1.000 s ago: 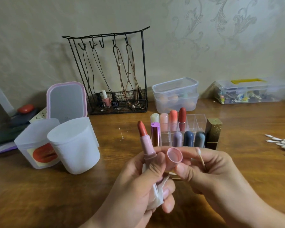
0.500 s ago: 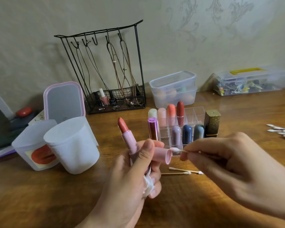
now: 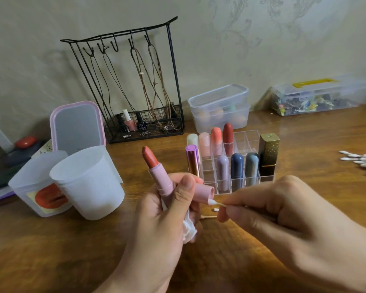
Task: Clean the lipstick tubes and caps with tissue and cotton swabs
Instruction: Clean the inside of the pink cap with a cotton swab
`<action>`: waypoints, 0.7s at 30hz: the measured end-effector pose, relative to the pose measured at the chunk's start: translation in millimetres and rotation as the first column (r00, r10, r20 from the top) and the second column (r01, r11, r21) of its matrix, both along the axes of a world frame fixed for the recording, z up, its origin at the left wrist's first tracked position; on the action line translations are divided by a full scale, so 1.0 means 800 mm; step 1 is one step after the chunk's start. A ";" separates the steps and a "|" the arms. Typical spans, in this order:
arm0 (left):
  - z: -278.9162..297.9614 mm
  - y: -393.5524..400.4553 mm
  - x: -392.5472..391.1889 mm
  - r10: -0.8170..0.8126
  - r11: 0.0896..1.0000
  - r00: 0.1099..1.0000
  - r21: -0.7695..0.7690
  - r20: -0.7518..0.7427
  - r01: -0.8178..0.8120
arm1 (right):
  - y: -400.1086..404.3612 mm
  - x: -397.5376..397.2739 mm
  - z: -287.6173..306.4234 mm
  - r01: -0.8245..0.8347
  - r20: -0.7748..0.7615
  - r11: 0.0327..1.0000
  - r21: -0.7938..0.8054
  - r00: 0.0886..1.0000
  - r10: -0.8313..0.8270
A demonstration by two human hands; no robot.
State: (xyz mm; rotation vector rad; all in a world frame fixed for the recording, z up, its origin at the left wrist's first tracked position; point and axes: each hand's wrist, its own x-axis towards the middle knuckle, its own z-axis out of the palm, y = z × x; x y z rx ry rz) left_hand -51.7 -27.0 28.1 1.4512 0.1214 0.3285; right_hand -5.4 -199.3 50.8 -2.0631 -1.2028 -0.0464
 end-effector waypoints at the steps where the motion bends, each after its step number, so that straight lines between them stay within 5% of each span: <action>1: 0.000 0.000 0.000 -0.005 1.000 1.000 -0.013 0.012 0.005 | 0.000 0.000 0.000 -0.001 -0.011 1.000 -0.002 1.000 0.001; 13: -0.001 -0.003 -0.001 -0.075 0.987 0.996 -0.148 -0.058 0.066 | -0.003 0.003 -0.006 0.137 0.090 0.990 -0.046 0.987 -0.132; 21: 0.005 -0.005 -0.002 -0.075 0.993 0.991 -0.099 -0.109 0.064 | -0.003 -0.001 -0.009 0.200 0.154 0.979 0.031 0.967 -0.202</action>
